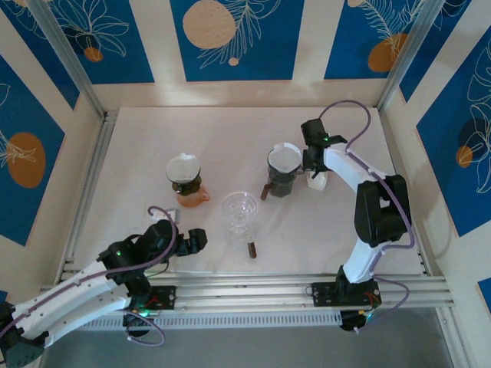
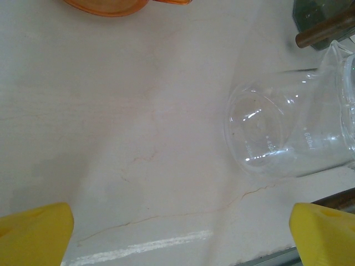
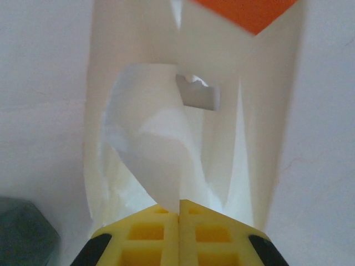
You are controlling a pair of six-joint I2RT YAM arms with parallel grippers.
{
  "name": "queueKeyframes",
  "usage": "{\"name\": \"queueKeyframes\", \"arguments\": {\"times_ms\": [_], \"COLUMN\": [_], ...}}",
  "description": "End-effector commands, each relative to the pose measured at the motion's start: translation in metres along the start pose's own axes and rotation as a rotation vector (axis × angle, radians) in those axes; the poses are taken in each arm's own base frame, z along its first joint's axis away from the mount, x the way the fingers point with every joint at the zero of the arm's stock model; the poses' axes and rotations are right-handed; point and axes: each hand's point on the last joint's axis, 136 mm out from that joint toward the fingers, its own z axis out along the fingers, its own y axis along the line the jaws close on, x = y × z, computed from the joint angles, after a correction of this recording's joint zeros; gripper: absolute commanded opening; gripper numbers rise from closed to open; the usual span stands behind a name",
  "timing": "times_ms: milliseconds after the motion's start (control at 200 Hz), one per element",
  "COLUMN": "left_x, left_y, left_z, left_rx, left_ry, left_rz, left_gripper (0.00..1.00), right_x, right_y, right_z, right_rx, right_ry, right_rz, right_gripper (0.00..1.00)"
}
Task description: Place the coffee filter in the dripper
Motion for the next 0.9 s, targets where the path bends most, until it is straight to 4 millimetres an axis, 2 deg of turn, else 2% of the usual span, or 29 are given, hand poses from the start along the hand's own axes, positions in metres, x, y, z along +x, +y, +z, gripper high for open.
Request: {"name": "queueKeyframes", "arguments": {"times_ms": [0, 300, 535, 735, 895], "left_x": [0.002, 0.001, -0.002, -0.004, -0.008], "left_y": [0.001, -0.003, -0.007, -0.010, -0.015], "left_z": [0.002, 0.000, -0.002, -0.005, -0.009], "left_rx": [0.006, 0.021, 0.036, 0.043, 0.059], "left_ry": [0.007, 0.004, 0.002, -0.001, -0.005], "left_rz": [-0.021, -0.017, -0.016, -0.005, 0.018], "left_gripper": [1.00, 1.00, 1.00, 1.00, 1.00], "right_x": [-0.021, -0.014, -0.003, 0.024, 0.053], "right_y": [-0.008, -0.038, -0.053, -0.051, -0.030], "right_z": [-0.033, -0.082, -0.132, -0.182, -0.227], "right_rx": [-0.005, 0.021, -0.039, -0.150, -0.371], "right_ry": [-0.094, -0.151, -0.244, -0.306, -0.304], "right_rz": [0.036, 0.121, 0.202, 0.225, 0.186], "right_gripper": [0.00, 0.00, 0.00, 0.00, 0.00]}}
